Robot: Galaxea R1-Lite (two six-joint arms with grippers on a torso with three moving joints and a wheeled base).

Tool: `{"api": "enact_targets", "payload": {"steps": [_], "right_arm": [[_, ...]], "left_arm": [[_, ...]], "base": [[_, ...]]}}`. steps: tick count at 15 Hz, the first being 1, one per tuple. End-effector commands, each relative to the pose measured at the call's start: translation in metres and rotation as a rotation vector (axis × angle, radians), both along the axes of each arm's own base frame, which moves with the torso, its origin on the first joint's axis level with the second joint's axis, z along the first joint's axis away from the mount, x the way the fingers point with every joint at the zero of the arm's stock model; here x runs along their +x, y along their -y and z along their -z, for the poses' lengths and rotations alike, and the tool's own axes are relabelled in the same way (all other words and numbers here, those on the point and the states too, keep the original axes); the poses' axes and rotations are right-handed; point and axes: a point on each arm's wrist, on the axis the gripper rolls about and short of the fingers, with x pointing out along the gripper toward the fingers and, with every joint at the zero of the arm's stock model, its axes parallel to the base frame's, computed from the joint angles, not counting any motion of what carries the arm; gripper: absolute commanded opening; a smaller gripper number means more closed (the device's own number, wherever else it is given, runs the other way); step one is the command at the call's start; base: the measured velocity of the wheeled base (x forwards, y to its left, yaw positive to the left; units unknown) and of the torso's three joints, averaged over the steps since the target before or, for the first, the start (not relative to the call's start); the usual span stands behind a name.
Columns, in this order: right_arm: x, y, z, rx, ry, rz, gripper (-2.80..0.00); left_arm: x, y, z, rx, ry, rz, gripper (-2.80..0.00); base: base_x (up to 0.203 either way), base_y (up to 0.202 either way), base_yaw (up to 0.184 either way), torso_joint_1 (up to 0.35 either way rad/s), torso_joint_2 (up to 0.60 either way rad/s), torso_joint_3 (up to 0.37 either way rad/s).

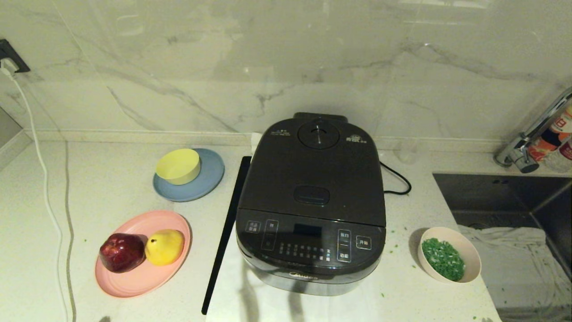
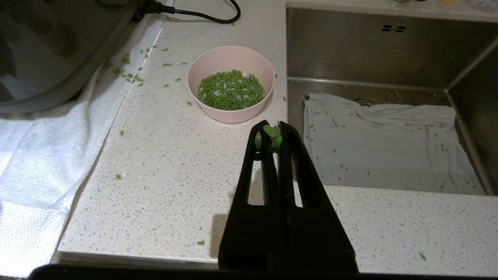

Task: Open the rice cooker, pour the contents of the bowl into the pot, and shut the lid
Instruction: Open the rice cooker

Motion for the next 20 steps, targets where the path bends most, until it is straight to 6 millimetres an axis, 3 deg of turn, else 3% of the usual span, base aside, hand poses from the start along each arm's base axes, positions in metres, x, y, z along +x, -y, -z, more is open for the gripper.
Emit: {"api": "enact_targets", "payload": {"steps": [1,20], "right_arm": [[0.0002,0.0,-0.0002,0.001,0.001,0.0,-2.8],[0.0,0.0,-0.0002,0.0,0.004,0.0,-2.8]], "left_arm": [[0.0007,0.0,0.0025,0.002,-0.008,0.0,-2.8],[-0.0008,-0.0003,-0.0034,0.012,0.011,-0.015,-2.8]], "base": [[0.0,0.0,0.0,0.0,0.0,0.0],[0.0,0.0,0.0,0.0,0.0,0.0]]}}
